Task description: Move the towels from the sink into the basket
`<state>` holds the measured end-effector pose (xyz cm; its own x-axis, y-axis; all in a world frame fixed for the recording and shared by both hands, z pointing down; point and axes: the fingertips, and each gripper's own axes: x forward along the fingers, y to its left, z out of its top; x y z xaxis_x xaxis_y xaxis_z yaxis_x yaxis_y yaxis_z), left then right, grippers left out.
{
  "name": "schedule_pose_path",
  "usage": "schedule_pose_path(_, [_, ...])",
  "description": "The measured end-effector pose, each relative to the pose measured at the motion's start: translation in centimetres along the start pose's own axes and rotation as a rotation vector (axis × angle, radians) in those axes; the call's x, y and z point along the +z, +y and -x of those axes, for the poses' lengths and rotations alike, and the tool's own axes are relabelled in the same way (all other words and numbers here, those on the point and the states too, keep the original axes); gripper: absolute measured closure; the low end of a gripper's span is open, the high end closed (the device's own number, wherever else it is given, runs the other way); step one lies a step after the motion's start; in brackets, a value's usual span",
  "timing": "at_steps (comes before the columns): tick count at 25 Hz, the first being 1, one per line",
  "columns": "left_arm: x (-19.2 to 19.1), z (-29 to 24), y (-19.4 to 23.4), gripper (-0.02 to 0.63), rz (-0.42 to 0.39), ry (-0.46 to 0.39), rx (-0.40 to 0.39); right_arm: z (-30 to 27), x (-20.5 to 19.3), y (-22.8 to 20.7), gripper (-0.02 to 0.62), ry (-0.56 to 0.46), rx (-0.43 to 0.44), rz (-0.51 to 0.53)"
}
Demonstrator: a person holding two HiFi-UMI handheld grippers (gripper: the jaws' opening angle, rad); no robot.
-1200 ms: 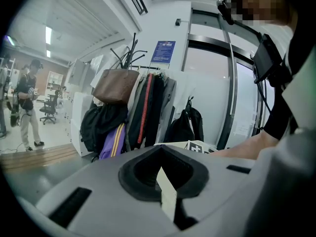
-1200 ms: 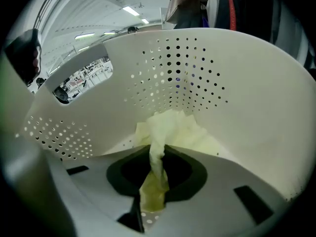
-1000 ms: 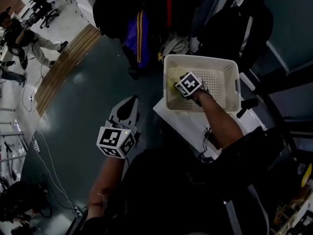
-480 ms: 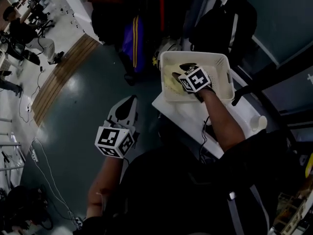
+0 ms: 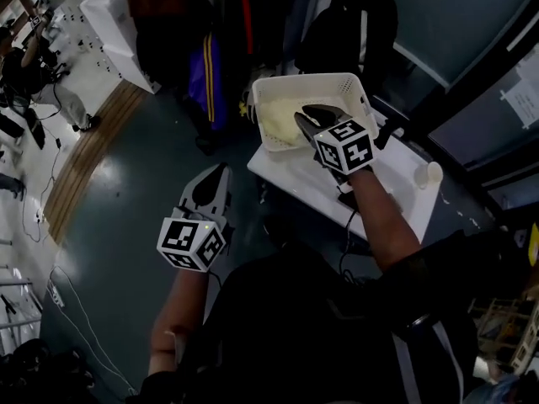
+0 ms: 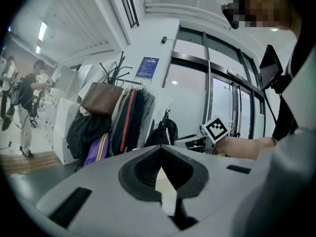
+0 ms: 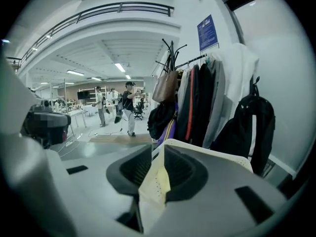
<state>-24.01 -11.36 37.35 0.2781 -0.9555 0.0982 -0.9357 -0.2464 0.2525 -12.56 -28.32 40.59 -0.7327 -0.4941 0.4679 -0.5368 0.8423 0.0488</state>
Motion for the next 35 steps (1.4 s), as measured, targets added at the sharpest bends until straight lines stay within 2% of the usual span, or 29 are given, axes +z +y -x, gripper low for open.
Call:
schedule_pose_path(5, [-0.3,1.5,-2.1,0.603,-0.002,-0.007,-0.066,5.5,-0.1,2.3,0.549,-0.079,-0.058,-0.031])
schedule_pose_path(12, [-0.8,2.4,-4.9,0.603,-0.013,-0.003,-0.142,11.4,-1.5,4.1,0.57,-0.139,-0.134,-0.091])
schedule_pose_path(21, [-1.0,0.4,-8.5,0.603,-0.037,0.019,-0.188,17.0,-2.8,2.7,0.574,-0.278,-0.225,-0.188])
schedule_pose_path(28, [-0.8,-2.6,-11.6,0.603,-0.071,0.02,-0.222,18.4,-4.7,0.8,0.574,-0.269,-0.235,-0.211])
schedule_pose_path(35, [-1.3,-5.2,-13.3,0.603,-0.06,0.047,-0.258,18.9,-6.3,-2.2,0.574,-0.23,-0.271,-0.207])
